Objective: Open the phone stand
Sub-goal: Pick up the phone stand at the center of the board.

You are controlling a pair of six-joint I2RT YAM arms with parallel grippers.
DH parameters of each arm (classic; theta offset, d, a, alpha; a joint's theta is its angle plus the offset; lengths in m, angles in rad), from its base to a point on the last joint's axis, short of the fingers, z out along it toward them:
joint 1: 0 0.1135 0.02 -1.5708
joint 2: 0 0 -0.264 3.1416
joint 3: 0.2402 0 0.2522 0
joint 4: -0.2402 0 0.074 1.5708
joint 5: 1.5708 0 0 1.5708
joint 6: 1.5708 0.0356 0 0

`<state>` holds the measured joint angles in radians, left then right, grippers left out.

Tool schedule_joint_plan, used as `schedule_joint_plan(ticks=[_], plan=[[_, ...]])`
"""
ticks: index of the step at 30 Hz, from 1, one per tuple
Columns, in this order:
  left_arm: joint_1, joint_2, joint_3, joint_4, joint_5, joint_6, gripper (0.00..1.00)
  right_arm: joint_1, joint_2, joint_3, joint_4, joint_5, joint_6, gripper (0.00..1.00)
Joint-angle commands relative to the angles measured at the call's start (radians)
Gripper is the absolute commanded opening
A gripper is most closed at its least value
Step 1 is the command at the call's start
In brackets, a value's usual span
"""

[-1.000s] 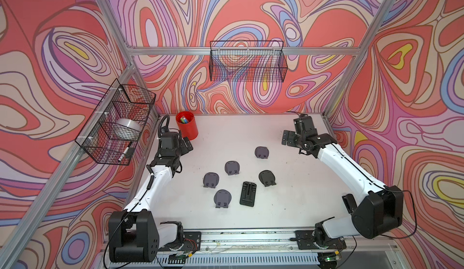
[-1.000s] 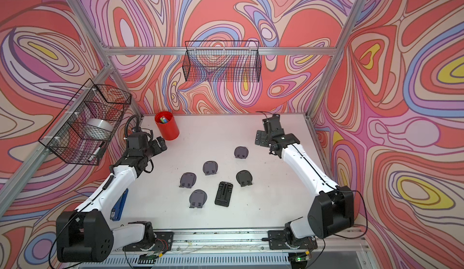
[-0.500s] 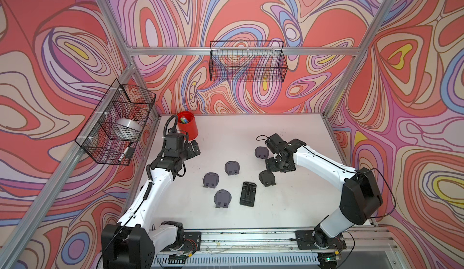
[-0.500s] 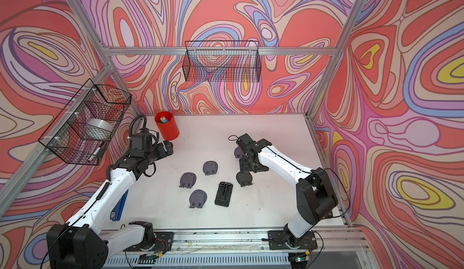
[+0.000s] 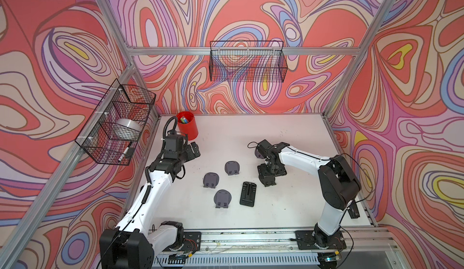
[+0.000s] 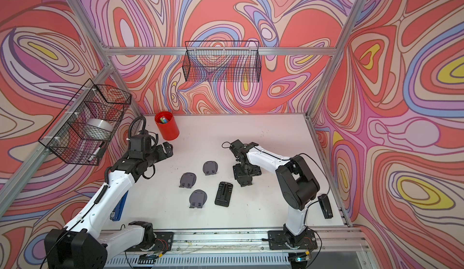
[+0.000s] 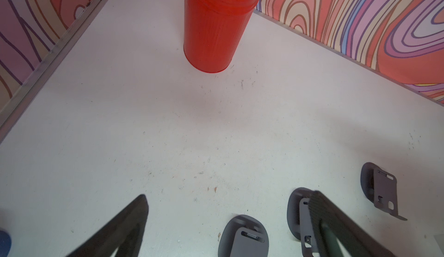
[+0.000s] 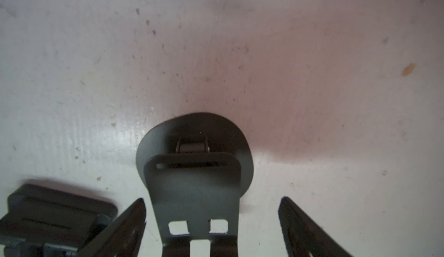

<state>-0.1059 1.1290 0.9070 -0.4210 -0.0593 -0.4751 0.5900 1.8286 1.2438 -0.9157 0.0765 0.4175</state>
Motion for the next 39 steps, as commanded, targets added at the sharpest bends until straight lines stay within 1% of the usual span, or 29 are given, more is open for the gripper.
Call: schedule_joint_plan(ticks=[1,6,10,16,22,23,30,34,39], plan=[[-0.007,-0.013,-0.008,-0.022,0.006,-0.011,1.0,0.006,0.019,0.002,0.033,-0.004,-0.008,0.88],[-0.008,-0.011,-0.009,-0.021,0.006,-0.01,1.0,0.004,0.053,0.008,0.041,-0.008,-0.018,0.81],[-0.008,-0.011,-0.01,-0.025,0.001,-0.009,1.0,0.005,0.069,0.008,0.047,-0.028,-0.021,0.79],[-0.008,-0.008,-0.013,-0.019,0.005,-0.012,1.0,0.005,0.077,0.008,0.038,-0.021,-0.024,0.78],[-0.008,-0.009,-0.011,-0.022,0.001,-0.006,1.0,0.008,0.087,0.004,0.021,-0.018,-0.019,0.72],[-0.009,-0.009,-0.013,-0.022,0.0,-0.007,1.0,0.008,0.086,0.002,0.018,-0.014,-0.019,0.7],[-0.008,0.003,-0.01,-0.016,0.016,-0.012,1.0,0.01,0.073,-0.003,0.005,-0.003,-0.008,0.44],[-0.008,0.026,0.01,-0.028,0.038,-0.021,1.0,0.01,0.056,-0.001,0.004,-0.001,-0.001,0.37],[-0.033,0.077,0.043,-0.039,0.115,-0.041,1.0,0.011,0.028,0.014,0.0,-0.006,-0.001,0.31]])
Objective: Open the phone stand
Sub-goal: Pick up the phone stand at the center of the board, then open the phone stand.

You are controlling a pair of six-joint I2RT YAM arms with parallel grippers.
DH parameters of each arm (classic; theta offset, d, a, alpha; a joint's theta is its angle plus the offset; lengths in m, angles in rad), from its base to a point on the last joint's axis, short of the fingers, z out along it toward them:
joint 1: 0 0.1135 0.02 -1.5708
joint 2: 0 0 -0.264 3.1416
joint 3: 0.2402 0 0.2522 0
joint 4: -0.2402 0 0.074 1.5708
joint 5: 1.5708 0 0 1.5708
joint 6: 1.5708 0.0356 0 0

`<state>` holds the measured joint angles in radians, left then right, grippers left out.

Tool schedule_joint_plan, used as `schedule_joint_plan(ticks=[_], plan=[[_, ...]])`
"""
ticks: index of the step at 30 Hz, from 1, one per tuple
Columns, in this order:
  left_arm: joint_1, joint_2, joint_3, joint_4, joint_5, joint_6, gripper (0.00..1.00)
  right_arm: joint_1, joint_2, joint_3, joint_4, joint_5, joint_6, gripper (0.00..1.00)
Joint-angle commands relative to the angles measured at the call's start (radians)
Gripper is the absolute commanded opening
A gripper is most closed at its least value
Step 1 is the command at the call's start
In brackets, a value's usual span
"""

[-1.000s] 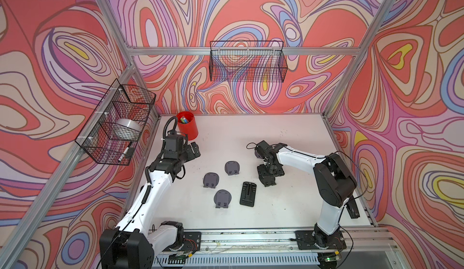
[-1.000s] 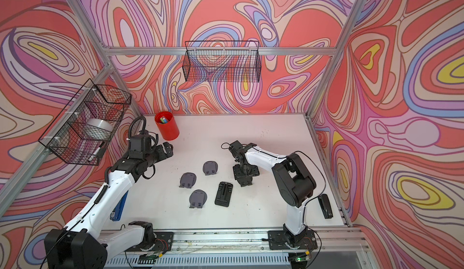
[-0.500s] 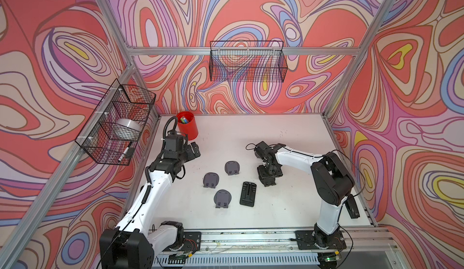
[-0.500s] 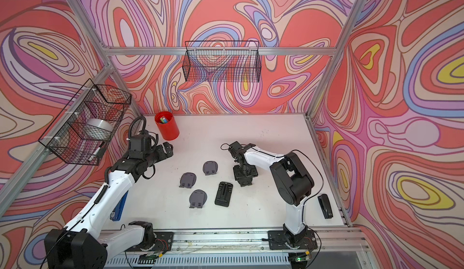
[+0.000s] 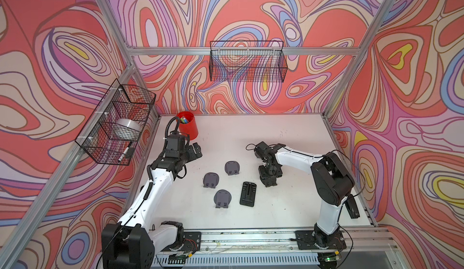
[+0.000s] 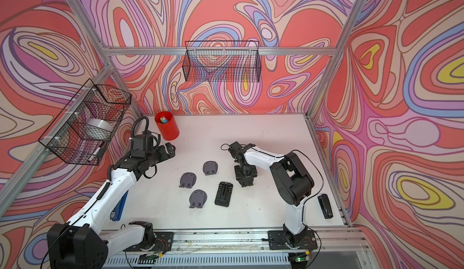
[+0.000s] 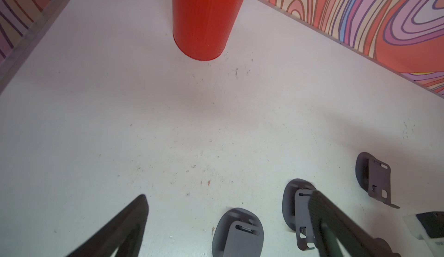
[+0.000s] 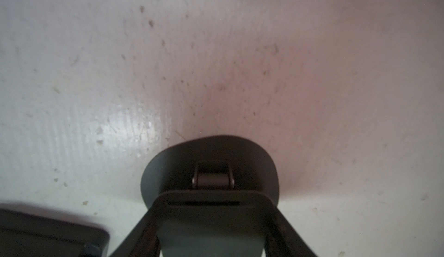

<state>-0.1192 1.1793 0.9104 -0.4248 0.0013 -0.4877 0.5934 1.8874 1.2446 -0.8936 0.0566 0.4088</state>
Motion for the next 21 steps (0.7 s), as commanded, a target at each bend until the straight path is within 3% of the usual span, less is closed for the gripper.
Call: schedule_joint_plan(ticks=[1,9,16,21], plan=[[-0.034,0.037,0.047,-0.035,0.068,-0.034,1.0,0.006,-0.035,0.019,-0.026,0.015,0.007,0.3],[-0.226,0.159,0.114,0.017,0.232,-0.099,1.0,-0.002,-0.093,0.094,-0.069,0.019,-0.012,0.25],[-0.336,0.222,0.091,0.154,0.402,-0.196,0.99,-0.047,-0.177,0.143,-0.1,-0.012,-0.025,0.25],[-0.397,0.248,0.052,0.325,0.514,-0.286,0.84,-0.091,-0.227,0.173,-0.107,-0.055,-0.038,0.24]])
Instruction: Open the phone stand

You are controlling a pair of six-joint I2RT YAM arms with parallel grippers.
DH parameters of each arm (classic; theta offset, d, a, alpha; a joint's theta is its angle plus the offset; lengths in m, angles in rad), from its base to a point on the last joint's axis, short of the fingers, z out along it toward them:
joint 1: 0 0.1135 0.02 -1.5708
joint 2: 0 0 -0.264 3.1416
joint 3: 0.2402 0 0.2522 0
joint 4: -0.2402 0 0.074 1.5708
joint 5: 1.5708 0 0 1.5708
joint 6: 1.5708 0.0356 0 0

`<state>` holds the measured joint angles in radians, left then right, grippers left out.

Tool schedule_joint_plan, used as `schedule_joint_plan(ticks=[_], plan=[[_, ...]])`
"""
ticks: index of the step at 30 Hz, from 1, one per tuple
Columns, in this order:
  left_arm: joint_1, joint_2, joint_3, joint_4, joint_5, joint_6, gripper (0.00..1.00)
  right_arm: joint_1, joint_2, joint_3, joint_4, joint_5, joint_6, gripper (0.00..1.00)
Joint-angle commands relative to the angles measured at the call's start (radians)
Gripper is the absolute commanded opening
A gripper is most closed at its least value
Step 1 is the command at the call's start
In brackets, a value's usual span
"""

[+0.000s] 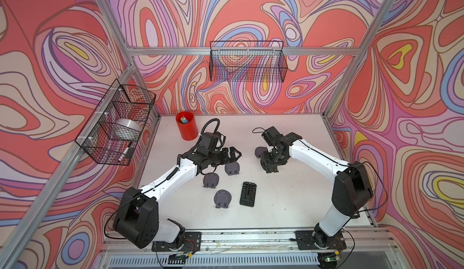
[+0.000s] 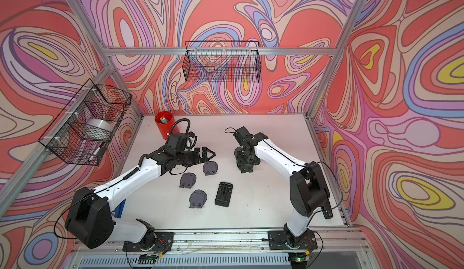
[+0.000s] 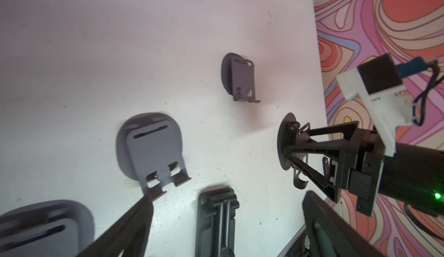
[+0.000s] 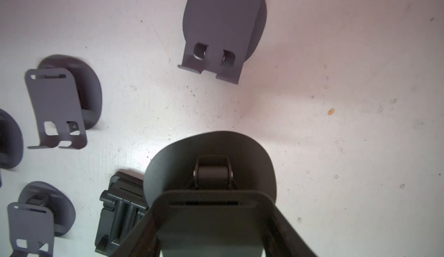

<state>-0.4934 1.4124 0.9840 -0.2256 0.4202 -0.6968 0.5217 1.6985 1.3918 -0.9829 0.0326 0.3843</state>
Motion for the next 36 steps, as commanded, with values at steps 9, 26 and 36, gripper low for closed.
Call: schedule_joint_plan(ticks=[9,26,36], plan=[[-0.149,0.141,0.015,0.307,0.171,-0.151,0.75,-0.034,-0.075,0.073,-0.025,-0.094,-0.006,0.24],[-0.188,0.264,0.034,0.508,0.19,-0.253,0.38,-0.034,-0.102,0.093,-0.034,-0.128,0.003,0.21],[-0.201,0.299,0.062,0.523,0.19,-0.262,0.28,-0.034,-0.105,0.093,-0.031,-0.136,0.01,0.21]])
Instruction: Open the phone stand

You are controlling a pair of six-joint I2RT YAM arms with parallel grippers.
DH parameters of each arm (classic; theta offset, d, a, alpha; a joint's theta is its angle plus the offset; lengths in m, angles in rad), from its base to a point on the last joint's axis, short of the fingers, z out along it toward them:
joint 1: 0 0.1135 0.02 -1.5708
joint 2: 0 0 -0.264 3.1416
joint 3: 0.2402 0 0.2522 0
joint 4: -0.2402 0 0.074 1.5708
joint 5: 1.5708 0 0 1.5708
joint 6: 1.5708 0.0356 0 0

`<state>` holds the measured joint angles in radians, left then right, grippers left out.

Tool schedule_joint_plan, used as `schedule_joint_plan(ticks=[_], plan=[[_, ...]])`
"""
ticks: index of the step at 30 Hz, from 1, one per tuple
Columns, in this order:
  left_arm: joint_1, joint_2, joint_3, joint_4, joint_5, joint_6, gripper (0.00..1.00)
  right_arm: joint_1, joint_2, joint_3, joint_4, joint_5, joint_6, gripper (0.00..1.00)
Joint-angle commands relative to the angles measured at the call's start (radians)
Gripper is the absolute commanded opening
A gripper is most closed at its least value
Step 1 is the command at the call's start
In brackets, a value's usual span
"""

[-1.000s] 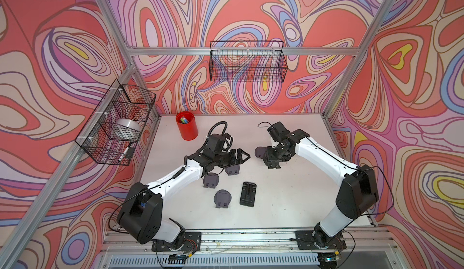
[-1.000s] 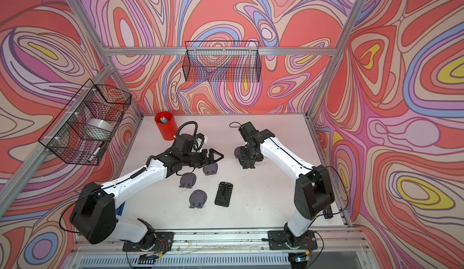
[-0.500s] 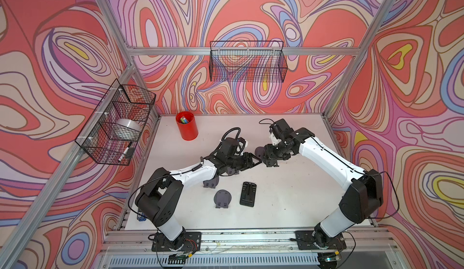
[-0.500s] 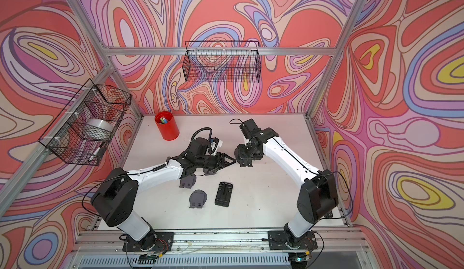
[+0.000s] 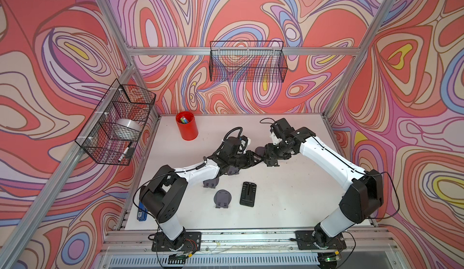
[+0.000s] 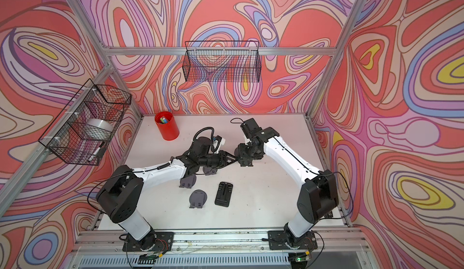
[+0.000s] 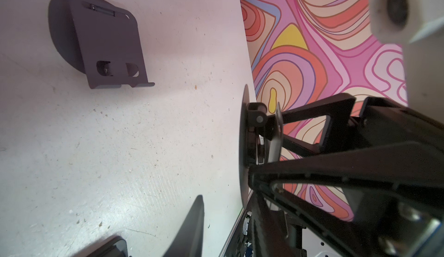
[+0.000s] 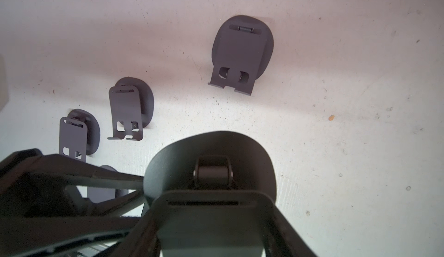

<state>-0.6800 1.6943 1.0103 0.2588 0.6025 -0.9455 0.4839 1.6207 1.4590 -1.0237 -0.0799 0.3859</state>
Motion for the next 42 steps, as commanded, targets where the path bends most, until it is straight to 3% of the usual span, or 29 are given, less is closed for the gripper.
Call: schedule_joint_plan(ticks=[1,23,34,42], plan=[[-0.016,0.019,0.038,0.04,0.008,-0.015,0.27,0.005,-0.025,0.026,0.01,-0.024,0.009,0.2],[-0.057,-0.009,0.012,0.099,-0.029,-0.035,0.28,0.003,-0.024,0.04,0.013,-0.032,0.014,0.19],[-0.058,0.021,0.004,0.26,-0.07,-0.065,0.23,0.004,-0.054,0.01,0.032,-0.09,0.033,0.18],[-0.057,0.016,0.014,0.261,-0.098,-0.031,0.09,0.003,-0.066,-0.009,0.025,-0.108,0.04,0.17]])
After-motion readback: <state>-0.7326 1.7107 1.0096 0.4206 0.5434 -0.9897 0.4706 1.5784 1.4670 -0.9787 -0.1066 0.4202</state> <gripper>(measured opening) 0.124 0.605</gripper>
